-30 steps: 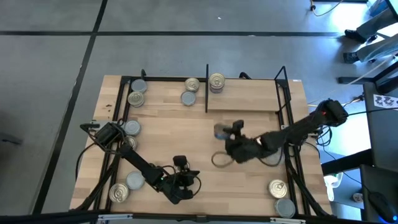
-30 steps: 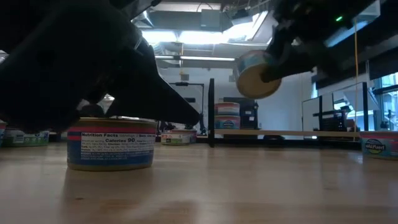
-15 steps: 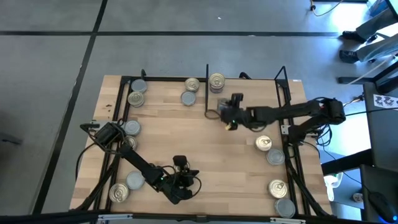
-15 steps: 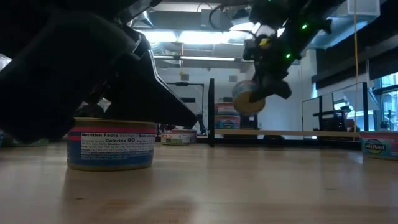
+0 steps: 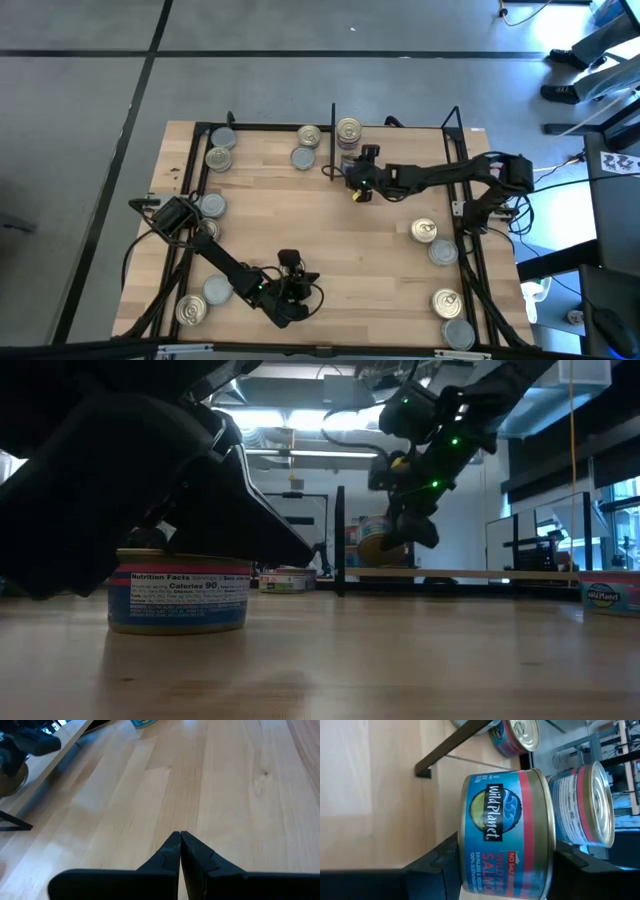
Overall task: Stack canned seafood by type on shelf
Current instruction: Put the blue tuna can on the shelf
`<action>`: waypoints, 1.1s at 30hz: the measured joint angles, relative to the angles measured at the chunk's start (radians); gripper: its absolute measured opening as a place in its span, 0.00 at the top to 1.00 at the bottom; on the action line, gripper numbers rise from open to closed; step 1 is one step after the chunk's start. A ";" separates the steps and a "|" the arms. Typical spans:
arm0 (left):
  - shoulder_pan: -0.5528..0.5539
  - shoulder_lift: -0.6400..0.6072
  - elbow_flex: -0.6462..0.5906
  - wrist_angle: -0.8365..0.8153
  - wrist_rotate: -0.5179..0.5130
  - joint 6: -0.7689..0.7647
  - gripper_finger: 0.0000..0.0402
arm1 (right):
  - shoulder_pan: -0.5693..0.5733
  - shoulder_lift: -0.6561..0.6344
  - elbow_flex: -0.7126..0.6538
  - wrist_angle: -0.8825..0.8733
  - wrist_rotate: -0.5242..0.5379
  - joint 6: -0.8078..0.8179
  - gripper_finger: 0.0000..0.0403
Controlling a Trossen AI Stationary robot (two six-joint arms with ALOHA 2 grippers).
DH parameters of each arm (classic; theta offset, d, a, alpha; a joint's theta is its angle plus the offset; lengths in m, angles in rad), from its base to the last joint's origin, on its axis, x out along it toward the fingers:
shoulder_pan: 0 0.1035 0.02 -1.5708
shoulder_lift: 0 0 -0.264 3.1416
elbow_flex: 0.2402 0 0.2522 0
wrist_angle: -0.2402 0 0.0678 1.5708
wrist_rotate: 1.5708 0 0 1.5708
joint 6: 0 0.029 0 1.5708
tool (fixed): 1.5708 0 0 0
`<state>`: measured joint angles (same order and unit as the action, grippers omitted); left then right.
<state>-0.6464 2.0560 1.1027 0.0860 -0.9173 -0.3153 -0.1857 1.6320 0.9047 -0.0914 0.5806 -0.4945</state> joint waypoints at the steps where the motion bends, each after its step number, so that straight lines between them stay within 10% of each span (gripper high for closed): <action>1: 0.000 0.000 0.000 0.000 0.000 0.000 0.98 | 0.000 0.006 0.000 0.009 0.004 -0.004 0.51; 33: 0.000 0.000 0.000 0.000 0.000 -0.015 0.98 | -0.024 0.048 0.000 0.049 -0.076 0.026 0.24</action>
<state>-0.6464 2.0560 1.1027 0.0860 -0.9169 -0.3305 -0.2092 1.6798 0.9043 -0.0429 0.5041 -0.4684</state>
